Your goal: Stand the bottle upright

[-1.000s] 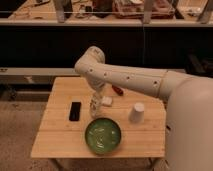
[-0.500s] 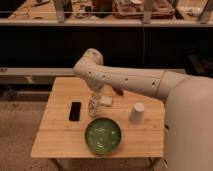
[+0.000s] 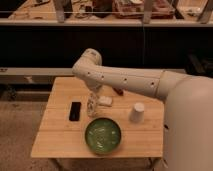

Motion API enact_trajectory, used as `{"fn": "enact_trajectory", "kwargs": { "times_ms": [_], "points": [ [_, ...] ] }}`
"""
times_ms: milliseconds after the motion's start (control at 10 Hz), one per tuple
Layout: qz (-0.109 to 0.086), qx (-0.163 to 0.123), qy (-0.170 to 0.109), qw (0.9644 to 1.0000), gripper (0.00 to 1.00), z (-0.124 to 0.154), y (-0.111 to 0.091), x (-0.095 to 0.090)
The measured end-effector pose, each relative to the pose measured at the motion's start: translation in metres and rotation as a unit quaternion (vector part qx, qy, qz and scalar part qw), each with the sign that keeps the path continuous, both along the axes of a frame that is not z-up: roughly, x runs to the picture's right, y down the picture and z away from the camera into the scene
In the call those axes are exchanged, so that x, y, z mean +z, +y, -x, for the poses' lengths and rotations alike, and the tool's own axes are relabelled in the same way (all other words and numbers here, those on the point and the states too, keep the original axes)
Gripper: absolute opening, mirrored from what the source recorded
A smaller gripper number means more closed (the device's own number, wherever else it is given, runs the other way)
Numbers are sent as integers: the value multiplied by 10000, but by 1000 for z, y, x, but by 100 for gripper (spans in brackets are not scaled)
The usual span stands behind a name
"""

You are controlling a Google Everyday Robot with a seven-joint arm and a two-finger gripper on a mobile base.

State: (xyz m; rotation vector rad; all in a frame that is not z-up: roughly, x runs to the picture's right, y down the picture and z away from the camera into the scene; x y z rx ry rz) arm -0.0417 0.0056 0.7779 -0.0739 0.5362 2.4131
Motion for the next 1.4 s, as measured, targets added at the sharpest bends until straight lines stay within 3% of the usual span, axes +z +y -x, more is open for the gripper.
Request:
{"fn": "enact_trajectory", "kwargs": {
  "times_ms": [100, 300, 600, 1000, 1200, 1400],
  "points": [
    [11, -28, -3, 10000, 50, 2, 1, -1],
    [52, -62, -42, 10000, 60, 9, 4, -3],
    [98, -146, -79, 9998, 60, 17, 8, -7],
    [291, -57, -274, 9992, 60, 30, 13, -14],
    [408, 53, -384, 9984, 60, 33, 13, -16],
    [749, 459, -633, 9941, 60, 36, 15, -20]
  ]
}}
